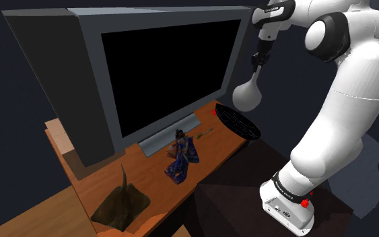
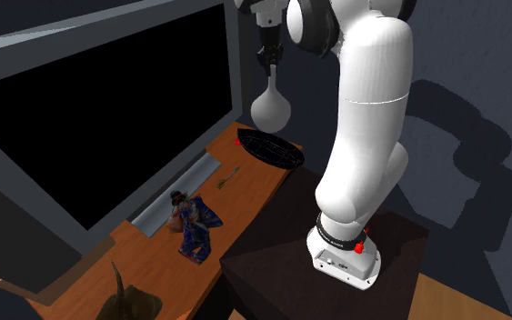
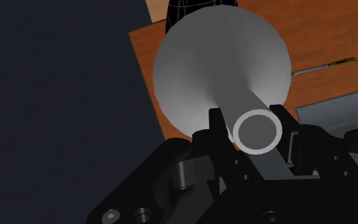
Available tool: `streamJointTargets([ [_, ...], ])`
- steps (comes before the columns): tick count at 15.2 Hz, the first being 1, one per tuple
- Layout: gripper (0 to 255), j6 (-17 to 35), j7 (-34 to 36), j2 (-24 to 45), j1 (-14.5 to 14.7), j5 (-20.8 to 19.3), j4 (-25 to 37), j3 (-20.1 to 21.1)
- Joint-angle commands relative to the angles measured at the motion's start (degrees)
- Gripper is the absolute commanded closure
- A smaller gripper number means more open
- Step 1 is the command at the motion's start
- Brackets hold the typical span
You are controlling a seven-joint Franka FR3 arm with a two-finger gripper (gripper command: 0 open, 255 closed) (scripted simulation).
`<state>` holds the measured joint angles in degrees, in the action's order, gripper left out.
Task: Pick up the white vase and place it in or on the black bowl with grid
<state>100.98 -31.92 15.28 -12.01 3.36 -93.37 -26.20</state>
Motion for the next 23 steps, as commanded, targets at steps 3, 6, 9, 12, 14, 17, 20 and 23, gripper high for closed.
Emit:
streamJointTargets([
  [3,255,2.96,-0.08,0.44,0.02,0.24,-2.45,0.1],
  [6,255,5.1,-0.16,0.95,0.0,0.49,-4.12,0.2],
  [9,255,7.19,-0.28,1.57,-0.04,0.79,-5.67,0.32],
  [12,255,9.26,-0.43,2.29,-0.11,1.14,-7.08,0.45],
  [14,255,10.62,-0.54,2.83,-0.17,1.4,-7.95,0.55],
  [17,255,12.71,-0.75,3.75,-0.29,1.86,-9.2,0.73],
  [20,255,12.71,-0.75,3.75,-0.29,1.86,-9.2,0.73],
  [23,255,12.71,-0.75,3.75,-0.29,1.86,-9.2,0.73],
])
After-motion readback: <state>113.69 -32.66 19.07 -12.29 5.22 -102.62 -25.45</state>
